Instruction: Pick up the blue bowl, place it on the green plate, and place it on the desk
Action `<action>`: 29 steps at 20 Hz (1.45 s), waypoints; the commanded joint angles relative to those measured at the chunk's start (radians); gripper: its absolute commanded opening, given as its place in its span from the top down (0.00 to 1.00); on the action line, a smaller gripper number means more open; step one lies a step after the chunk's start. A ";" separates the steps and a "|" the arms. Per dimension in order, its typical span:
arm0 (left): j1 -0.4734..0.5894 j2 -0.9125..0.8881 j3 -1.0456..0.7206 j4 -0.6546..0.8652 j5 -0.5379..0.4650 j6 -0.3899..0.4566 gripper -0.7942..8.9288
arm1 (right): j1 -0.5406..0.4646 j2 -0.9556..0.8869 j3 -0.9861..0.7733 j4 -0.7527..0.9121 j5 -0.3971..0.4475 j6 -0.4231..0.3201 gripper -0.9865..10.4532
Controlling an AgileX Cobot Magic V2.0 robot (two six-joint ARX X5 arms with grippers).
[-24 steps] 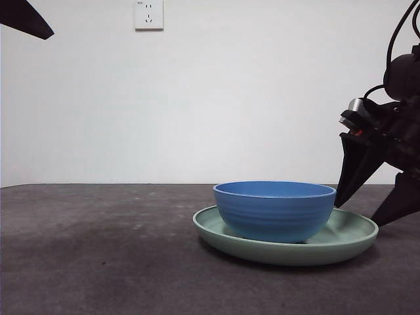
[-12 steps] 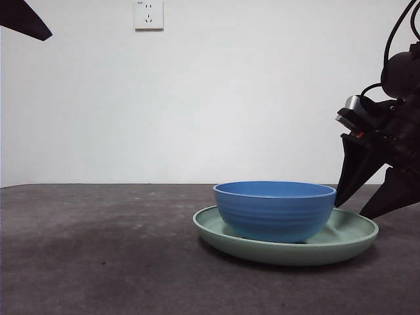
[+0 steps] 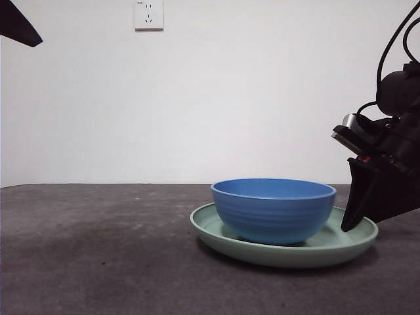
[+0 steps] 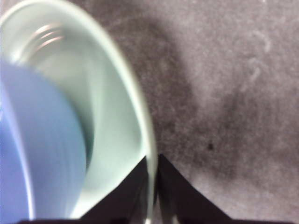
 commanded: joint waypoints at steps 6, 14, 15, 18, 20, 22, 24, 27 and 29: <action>-0.005 0.003 0.010 -0.003 0.003 -0.002 0.18 | -0.026 0.000 0.047 -0.019 -0.074 0.053 0.91; -0.005 0.003 0.010 -0.017 0.003 -0.002 0.18 | 0.080 -0.001 0.199 -0.119 -0.104 0.132 0.91; -0.005 0.003 0.010 -0.017 0.003 -0.002 0.18 | 0.110 0.000 0.199 -0.105 -0.100 0.155 0.91; -0.005 0.003 0.010 -0.016 0.003 -0.002 0.18 | 0.204 0.005 0.198 -0.064 -0.048 0.204 0.91; -0.005 0.003 0.010 -0.016 0.003 -0.002 0.18 | 0.252 0.021 0.198 -0.024 -0.043 0.240 0.91; -0.005 0.003 0.010 -0.016 0.003 -0.002 0.18 | 0.295 0.049 0.198 0.035 -0.042 0.283 0.91; -0.005 0.003 0.010 -0.016 0.003 -0.002 0.18 | 0.330 0.079 0.198 0.063 0.027 0.303 0.91; -0.005 0.003 0.010 -0.016 0.003 -0.002 0.18 | 0.352 0.113 0.198 0.068 0.080 0.303 0.91; -0.005 0.003 0.010 -0.016 0.003 -0.002 0.18 | 0.356 0.131 0.198 0.084 0.073 0.320 0.91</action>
